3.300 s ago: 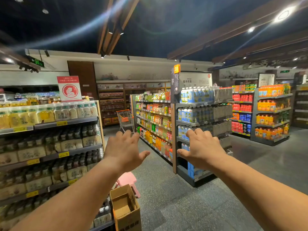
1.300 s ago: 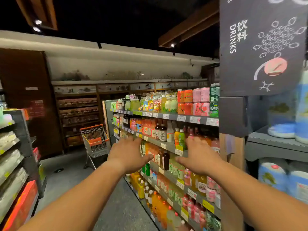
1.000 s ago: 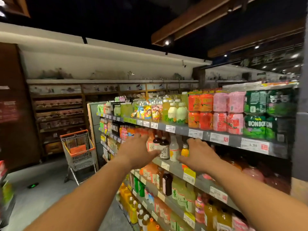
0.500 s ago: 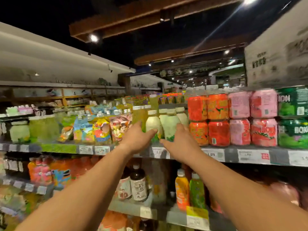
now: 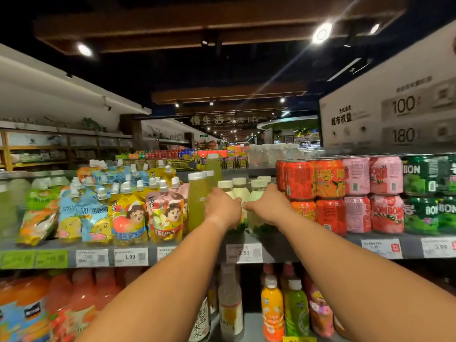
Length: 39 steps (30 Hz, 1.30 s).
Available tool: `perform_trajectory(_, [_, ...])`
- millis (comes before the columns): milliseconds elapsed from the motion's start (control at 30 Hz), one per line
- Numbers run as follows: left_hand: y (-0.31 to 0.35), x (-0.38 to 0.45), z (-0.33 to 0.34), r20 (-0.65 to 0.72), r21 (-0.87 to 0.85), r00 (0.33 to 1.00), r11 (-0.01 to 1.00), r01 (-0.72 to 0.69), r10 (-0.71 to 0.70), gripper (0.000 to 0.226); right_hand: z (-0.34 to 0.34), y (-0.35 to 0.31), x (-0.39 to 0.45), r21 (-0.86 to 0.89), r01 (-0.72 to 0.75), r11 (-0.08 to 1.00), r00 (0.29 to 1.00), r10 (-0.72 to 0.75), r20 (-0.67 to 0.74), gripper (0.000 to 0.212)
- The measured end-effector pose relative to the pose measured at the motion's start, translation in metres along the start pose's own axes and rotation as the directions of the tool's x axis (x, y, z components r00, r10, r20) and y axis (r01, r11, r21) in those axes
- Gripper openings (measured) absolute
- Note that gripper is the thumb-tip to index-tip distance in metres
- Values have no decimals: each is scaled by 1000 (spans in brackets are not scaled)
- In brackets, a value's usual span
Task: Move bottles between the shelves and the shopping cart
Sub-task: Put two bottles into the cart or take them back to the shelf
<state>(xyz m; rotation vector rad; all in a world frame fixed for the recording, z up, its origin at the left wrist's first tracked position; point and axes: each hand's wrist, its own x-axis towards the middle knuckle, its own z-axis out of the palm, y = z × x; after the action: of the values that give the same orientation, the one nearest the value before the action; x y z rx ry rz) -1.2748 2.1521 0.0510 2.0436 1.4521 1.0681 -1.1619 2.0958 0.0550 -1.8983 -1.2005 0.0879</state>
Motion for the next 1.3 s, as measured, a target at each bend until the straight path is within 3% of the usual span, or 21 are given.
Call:
perform_trajectory(67, [-3,1,3,-37,50,999,998,33,-31,74,2,0,3,2,-26,1000,1000,26,15,85])
perform_trajectory(200, [-2,0,4,-40,48,998,998,43,-41,65,5,6,7,72,-3,997,999,0,43,66])
perform_trajectory(433, [-9,-10,-9,133,-301,990,954,-1,43,60,-2,19,-18,116,121,986,992,-123,8,69])
perform_trajectory(567, [-12,-26,-17,-9,-319,986,934,-162,168,41,-4,13,-32,41,278,960,957,-273,-99,64])
perform_trajectory(700, [-15,-40,-60,-226,-345,951,896,-280,210,43,-16,-18,-38,136,408,903,902,-375,-214,68])
perform_trajectory(800, [-28,-53,-111,-284,-306,934,902,-303,218,38,-9,-53,-52,204,463,862,884,-432,-182,72])
perform_trajectory(933, [-78,-80,-179,-353,-199,918,944,-264,183,27,42,-107,-89,276,499,821,861,-506,-49,69])
perform_trajectory(1033, [-135,-107,-234,-422,-85,897,979,-185,132,31,98,-156,-127,335,532,777,820,-571,22,69])
perform_trajectory(1300, [-303,-206,-421,-532,97,845,987,125,-55,31,262,-327,-272,543,514,664,641,-718,271,58])
